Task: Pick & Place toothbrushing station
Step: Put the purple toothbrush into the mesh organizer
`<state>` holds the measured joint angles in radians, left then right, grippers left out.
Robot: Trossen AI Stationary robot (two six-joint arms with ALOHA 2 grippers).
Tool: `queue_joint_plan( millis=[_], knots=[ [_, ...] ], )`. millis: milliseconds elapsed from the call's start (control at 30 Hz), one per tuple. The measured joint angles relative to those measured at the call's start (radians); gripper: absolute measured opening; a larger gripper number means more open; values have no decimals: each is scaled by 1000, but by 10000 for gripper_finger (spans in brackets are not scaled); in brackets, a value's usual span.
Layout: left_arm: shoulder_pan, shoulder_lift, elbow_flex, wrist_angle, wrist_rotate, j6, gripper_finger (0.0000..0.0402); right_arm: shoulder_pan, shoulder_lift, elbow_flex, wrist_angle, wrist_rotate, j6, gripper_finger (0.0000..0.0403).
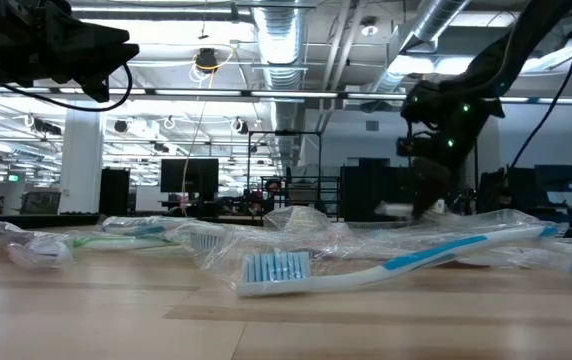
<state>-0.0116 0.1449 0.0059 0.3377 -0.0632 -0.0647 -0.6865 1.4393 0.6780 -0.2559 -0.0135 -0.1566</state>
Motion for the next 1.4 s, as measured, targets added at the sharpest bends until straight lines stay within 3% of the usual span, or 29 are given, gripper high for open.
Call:
queue_joint_plan(
  millis=[333,600,933,1400],
  knots=[
    [0,0,0,0,0,0,113,12,-141,87,13,-62,52,7],
    [0,0,0,0,0,0,113,63,-205,90,209,-77,80,7],
    [0,0,0,0,0,0,113,75,-136,90,479,-94,143,7],
    [0,0,0,-1,0,0,113,82,56,90,859,-136,189,7]
  ],
)
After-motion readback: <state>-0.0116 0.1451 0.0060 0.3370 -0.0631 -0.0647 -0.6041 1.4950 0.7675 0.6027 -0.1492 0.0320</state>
